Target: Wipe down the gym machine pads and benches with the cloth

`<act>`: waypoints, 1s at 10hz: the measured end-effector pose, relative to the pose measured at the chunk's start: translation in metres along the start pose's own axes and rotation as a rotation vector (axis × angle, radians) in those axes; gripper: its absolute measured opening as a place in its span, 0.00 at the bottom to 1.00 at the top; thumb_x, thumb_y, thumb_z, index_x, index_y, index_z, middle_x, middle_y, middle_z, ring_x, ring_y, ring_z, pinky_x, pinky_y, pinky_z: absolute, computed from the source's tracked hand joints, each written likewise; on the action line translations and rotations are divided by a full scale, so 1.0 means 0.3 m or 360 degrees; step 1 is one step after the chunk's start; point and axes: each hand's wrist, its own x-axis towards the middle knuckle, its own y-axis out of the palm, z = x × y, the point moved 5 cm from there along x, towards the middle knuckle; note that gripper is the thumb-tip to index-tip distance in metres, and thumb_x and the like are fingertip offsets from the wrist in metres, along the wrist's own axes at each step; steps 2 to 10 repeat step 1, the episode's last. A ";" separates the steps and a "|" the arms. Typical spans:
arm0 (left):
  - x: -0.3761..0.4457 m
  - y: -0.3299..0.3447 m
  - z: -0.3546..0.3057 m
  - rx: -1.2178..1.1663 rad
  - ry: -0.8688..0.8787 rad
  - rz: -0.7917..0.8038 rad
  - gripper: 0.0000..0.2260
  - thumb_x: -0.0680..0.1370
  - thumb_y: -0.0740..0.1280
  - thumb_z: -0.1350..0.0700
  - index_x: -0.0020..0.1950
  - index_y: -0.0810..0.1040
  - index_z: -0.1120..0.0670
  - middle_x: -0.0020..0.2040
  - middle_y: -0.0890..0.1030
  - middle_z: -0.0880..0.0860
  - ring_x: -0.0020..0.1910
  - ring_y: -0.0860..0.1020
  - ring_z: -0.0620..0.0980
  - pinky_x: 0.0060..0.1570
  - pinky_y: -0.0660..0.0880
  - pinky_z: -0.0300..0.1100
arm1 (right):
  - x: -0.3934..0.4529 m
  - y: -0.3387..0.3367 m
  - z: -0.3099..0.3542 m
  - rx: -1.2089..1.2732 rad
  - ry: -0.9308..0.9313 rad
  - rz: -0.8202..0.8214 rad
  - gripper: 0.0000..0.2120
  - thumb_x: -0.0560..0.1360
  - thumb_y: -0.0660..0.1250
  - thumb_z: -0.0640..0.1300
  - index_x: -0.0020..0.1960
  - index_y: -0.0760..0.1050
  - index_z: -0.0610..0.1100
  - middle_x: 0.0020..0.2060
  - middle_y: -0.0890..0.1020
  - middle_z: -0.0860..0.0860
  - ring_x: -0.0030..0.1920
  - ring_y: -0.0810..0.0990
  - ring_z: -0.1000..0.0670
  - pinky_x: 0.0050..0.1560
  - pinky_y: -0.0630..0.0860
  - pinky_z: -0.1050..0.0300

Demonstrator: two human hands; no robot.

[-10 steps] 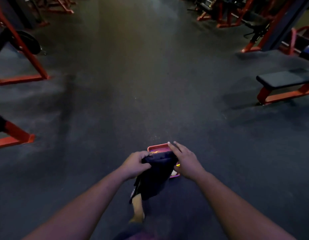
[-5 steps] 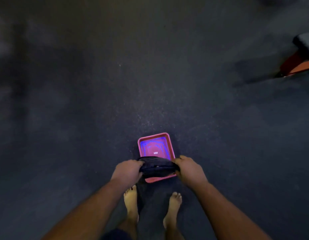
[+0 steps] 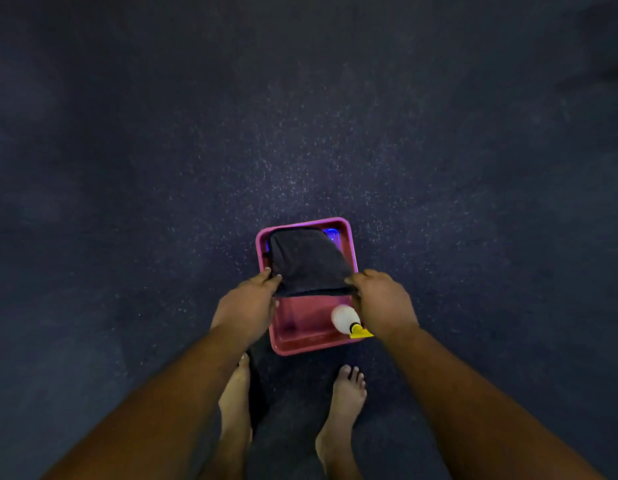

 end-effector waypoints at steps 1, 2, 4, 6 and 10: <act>-0.036 0.015 -0.012 -0.0342 -0.0069 -0.0078 0.30 0.83 0.65 0.45 0.83 0.59 0.50 0.83 0.59 0.51 0.80 0.63 0.52 0.76 0.65 0.48 | -0.030 0.017 -0.013 0.0466 0.0137 -0.0077 0.20 0.80 0.68 0.49 0.71 0.76 0.49 0.65 0.79 0.48 0.64 0.77 0.44 0.61 0.75 0.49; -0.036 0.015 -0.012 -0.0342 -0.0069 -0.0078 0.30 0.83 0.65 0.45 0.83 0.59 0.50 0.83 0.59 0.51 0.80 0.63 0.52 0.76 0.65 0.48 | -0.030 0.017 -0.013 0.0466 0.0137 -0.0077 0.20 0.80 0.68 0.49 0.71 0.76 0.49 0.65 0.79 0.48 0.64 0.77 0.44 0.61 0.75 0.49; -0.036 0.015 -0.012 -0.0342 -0.0069 -0.0078 0.30 0.83 0.65 0.45 0.83 0.59 0.50 0.83 0.59 0.51 0.80 0.63 0.52 0.76 0.65 0.48 | -0.030 0.017 -0.013 0.0466 0.0137 -0.0077 0.20 0.80 0.68 0.49 0.71 0.76 0.49 0.65 0.79 0.48 0.64 0.77 0.44 0.61 0.75 0.49; -0.036 0.015 -0.012 -0.0342 -0.0069 -0.0078 0.30 0.83 0.65 0.45 0.83 0.59 0.50 0.83 0.59 0.51 0.80 0.63 0.52 0.76 0.65 0.48 | -0.030 0.017 -0.013 0.0466 0.0137 -0.0077 0.20 0.80 0.68 0.49 0.71 0.76 0.49 0.65 0.79 0.48 0.64 0.77 0.44 0.61 0.75 0.49; -0.036 0.015 -0.012 -0.0342 -0.0069 -0.0078 0.30 0.83 0.65 0.45 0.83 0.59 0.50 0.83 0.59 0.51 0.80 0.63 0.52 0.76 0.65 0.48 | -0.030 0.017 -0.013 0.0466 0.0137 -0.0077 0.20 0.80 0.68 0.49 0.71 0.76 0.49 0.65 0.79 0.48 0.64 0.77 0.44 0.61 0.75 0.49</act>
